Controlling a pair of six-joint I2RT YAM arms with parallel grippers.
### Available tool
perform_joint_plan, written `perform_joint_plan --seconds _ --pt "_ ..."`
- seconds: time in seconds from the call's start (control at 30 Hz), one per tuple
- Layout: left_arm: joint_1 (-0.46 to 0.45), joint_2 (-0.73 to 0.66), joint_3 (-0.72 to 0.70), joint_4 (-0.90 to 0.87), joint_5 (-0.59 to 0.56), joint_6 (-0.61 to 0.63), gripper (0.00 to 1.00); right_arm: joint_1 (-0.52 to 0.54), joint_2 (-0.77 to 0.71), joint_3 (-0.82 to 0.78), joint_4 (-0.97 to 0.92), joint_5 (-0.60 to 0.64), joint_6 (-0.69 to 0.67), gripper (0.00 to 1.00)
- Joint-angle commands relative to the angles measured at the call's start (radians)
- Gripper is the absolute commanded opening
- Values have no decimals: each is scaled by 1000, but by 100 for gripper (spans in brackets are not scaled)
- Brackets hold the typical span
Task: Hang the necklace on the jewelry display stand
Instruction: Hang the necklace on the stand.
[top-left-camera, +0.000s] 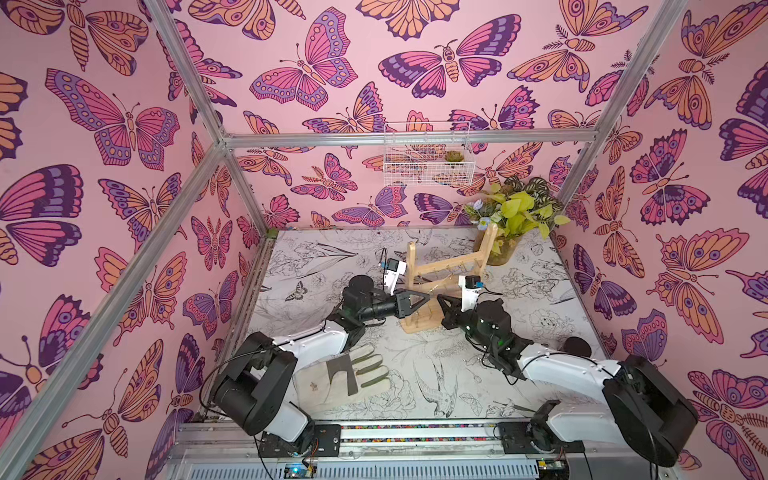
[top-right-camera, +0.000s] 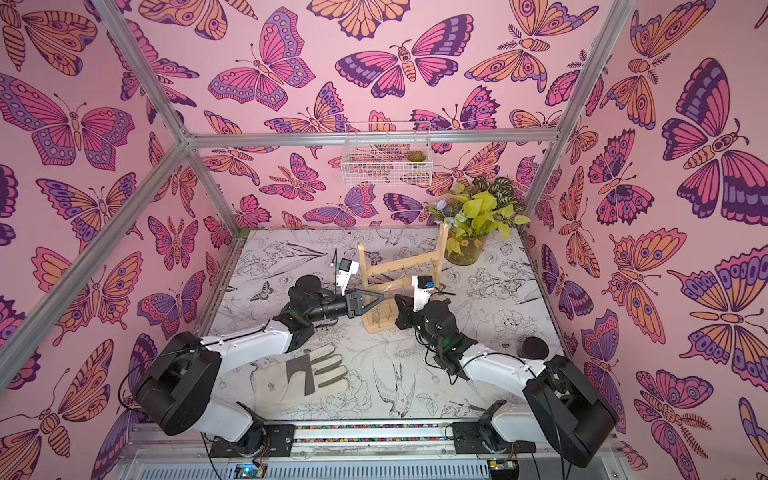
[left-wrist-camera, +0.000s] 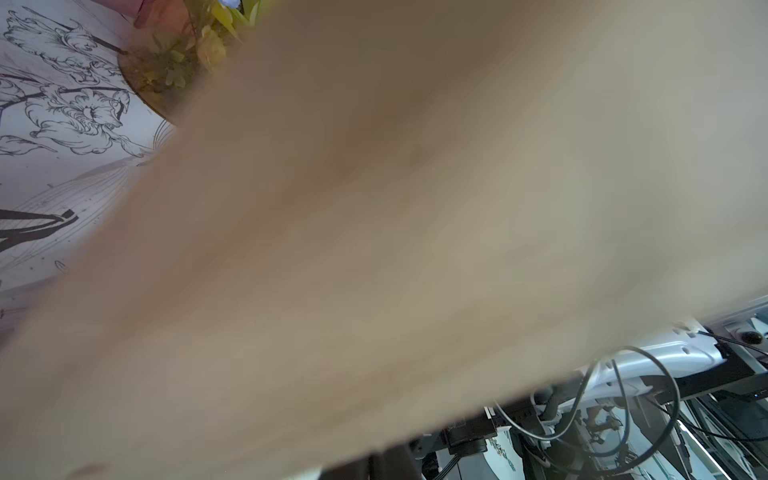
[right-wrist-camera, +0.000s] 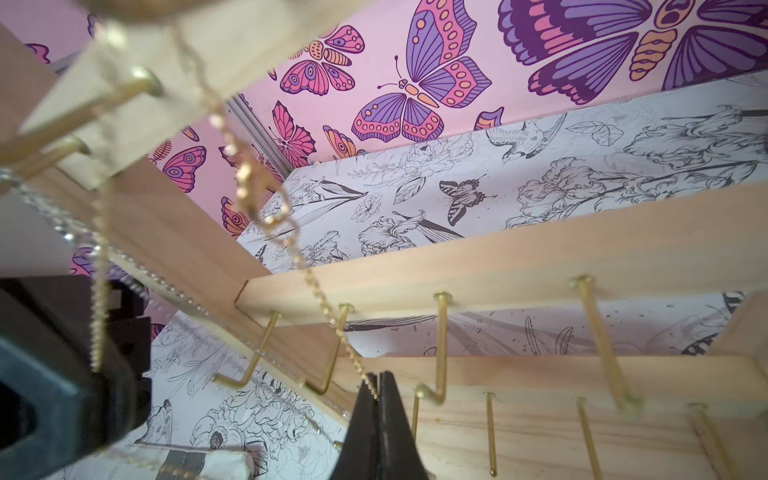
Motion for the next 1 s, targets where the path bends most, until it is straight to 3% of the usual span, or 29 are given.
perform_joint_plan --seconds 0.0,0.23,0.57,0.97 --pt "-14 -14 -19 3 -9 8 0 7 -34 -19 -51 24 -17 0" --pt "-55 -26 -30 -18 -62 12 0 6 -61 -52 -55 58 -32 0" --pt "-86 -80 -42 -159 -236 112 0 6 -87 -66 -51 52 -69 0" --pt "-86 -131 -37 -110 -306 189 0 9 -90 -25 -59 12 -77 0"
